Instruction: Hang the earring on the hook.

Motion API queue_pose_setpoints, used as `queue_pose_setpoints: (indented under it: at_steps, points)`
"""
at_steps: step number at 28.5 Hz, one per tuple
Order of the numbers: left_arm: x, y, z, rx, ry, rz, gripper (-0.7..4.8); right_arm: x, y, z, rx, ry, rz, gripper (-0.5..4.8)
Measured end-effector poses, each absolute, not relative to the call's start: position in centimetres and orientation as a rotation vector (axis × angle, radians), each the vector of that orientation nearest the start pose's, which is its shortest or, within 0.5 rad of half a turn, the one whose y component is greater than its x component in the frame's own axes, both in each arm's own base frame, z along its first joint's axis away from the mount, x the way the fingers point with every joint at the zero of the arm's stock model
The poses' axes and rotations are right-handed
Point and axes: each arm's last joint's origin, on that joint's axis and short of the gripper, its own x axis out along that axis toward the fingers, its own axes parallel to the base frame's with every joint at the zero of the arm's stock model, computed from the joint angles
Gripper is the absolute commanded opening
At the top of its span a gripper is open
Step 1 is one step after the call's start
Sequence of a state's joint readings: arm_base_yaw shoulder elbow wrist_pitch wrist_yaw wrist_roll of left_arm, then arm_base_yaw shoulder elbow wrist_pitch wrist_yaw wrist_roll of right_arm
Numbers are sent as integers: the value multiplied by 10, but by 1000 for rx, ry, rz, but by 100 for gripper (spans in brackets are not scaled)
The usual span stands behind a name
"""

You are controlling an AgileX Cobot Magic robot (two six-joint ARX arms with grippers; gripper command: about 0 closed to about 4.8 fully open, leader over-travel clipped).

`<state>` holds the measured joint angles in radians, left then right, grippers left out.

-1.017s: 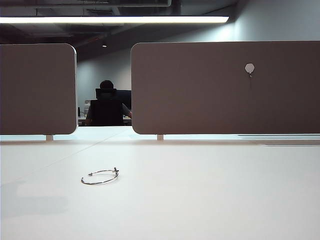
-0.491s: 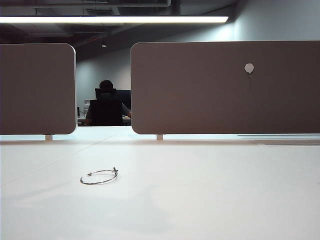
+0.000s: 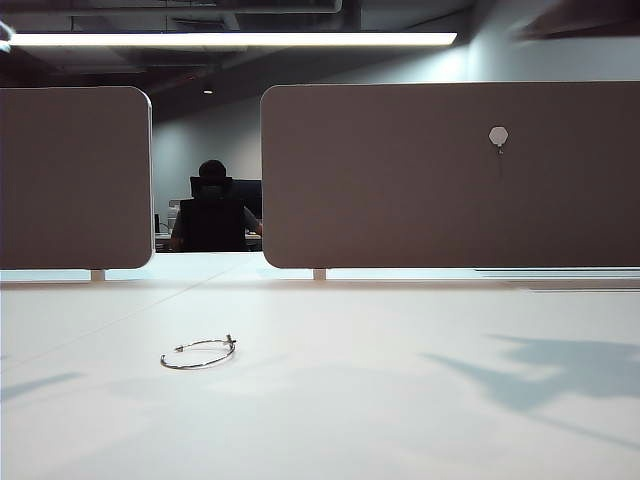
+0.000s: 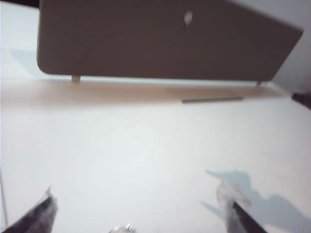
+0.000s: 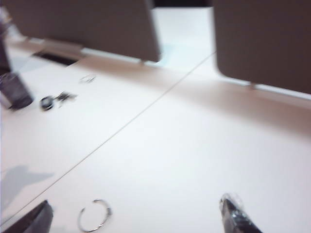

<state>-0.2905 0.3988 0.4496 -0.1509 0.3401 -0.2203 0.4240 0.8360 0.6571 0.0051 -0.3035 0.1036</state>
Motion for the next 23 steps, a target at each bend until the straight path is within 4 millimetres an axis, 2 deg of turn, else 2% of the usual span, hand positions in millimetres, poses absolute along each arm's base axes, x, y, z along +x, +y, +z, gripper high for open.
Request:
queue_pose_setpoints:
  at_steps: [5, 9, 16, 23]
  points:
    - [119, -45, 261, -77, 279, -574, 479, 192, 135, 282, 20, 332, 814, 479]
    - [128, -48, 247, -37, 419, -566, 479, 216, 170, 257, -19, 462, 857, 479]
    - [130, -47, 241, -25, 514, -529, 479, 242, 213, 235, -114, 511, 897, 479]
    - [129, -47, 240, 0, 523, -530, 479, 247, 241, 198, -188, 619, 905, 479]
